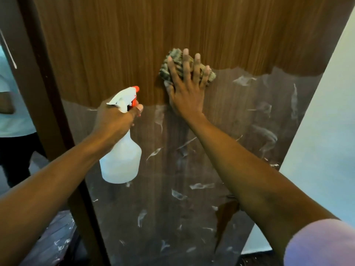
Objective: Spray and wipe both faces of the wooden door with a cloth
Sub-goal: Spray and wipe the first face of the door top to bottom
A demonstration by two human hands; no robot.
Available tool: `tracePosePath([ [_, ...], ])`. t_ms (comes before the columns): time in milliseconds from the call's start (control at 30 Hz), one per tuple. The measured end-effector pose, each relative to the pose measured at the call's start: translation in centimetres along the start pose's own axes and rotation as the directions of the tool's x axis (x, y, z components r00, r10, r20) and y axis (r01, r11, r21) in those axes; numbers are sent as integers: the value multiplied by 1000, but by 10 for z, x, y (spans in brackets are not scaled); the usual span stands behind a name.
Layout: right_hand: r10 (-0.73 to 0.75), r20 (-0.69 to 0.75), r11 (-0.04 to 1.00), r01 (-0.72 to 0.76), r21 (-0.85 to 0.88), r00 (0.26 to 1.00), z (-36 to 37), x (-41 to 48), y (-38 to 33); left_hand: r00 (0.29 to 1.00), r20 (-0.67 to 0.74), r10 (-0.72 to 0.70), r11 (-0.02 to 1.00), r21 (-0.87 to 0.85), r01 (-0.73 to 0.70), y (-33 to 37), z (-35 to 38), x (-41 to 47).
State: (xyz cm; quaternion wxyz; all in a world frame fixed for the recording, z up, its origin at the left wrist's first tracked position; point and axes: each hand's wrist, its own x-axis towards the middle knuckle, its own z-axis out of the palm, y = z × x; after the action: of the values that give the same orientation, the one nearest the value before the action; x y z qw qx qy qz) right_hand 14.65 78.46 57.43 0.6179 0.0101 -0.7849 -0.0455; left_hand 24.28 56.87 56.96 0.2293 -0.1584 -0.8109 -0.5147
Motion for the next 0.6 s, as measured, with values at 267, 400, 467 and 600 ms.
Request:
tracePosePath([
  [267,-325,90,944,328,-29,942,6,-76,83,1000,-3,-1,1000,11,1,22,44,-4],
  [400,138,38,990,-138,0,990,-4,-45,123,999,-17,-29,999,-15,29,41,63,-6],
  [467,233,32,972,-234,6,972,-10,-11,114,997,-39,-72,995,-73,69,51,70,-5],
  [600,-99,51,995,99,2,994,-2,-10,108,999,-15,-36,996,-79,34,71,87,-6],
])
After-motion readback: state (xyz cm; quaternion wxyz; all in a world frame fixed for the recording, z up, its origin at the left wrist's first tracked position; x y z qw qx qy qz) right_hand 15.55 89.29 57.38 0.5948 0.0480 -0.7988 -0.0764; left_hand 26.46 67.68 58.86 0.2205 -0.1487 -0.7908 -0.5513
